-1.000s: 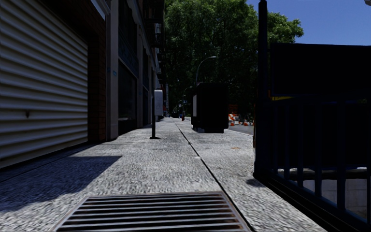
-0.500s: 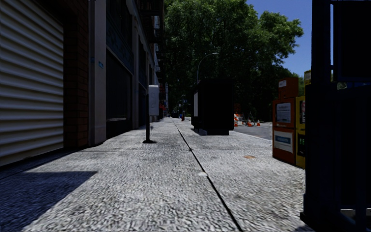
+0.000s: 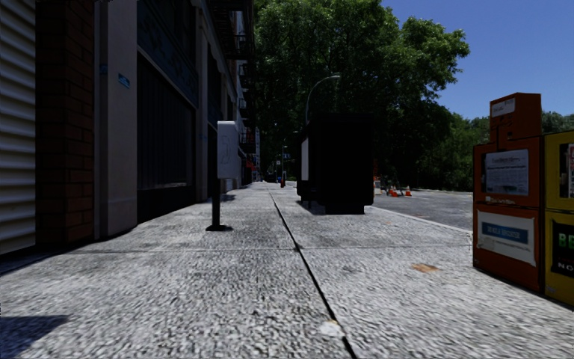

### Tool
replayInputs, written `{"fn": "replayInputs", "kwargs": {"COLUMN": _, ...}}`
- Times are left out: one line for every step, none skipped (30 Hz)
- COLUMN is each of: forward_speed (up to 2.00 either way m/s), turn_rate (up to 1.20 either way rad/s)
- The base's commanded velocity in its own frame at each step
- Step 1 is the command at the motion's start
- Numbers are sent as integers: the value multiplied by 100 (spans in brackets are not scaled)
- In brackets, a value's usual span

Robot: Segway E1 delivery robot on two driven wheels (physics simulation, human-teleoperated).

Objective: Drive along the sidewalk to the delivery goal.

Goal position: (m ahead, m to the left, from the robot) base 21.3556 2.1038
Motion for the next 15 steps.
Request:
{"fn": "replayInputs", "kwargs": {"forward_speed": 200, "turn_rate": 0}}
{"fn": "replayInputs", "kwargs": {"forward_speed": 200, "turn_rate": 0}}
{"fn": "replayInputs", "kwargs": {"forward_speed": 200, "turn_rate": 0}}
{"fn": "replayInputs", "kwargs": {"forward_speed": 200, "turn_rate": 0}}
{"fn": "replayInputs", "kwargs": {"forward_speed": 200, "turn_rate": 0}}
{"fn": "replayInputs", "kwargs": {"forward_speed": 200, "turn_rate": 0}}
{"fn": "replayInputs", "kwargs": {"forward_speed": 200, "turn_rate": 0}}
{"fn": "replayInputs", "kwargs": {"forward_speed": 200, "turn_rate": 0}}
{"fn": "replayInputs", "kwargs": {"forward_speed": 200, "turn_rate": 0}}
{"fn": "replayInputs", "kwargs": {"forward_speed": 200, "turn_rate": 0}}
{"fn": "replayInputs", "kwargs": {"forward_speed": 200, "turn_rate": 0}}
{"fn": "replayInputs", "kwargs": {"forward_speed": 200, "turn_rate": 0}}
{"fn": "replayInputs", "kwargs": {"forward_speed": 200, "turn_rate": 0}}
{"fn": "replayInputs", "kwargs": {"forward_speed": 200, "turn_rate": 0}}
{"fn": "replayInputs", "kwargs": {"forward_speed": 200, "turn_rate": 0}}
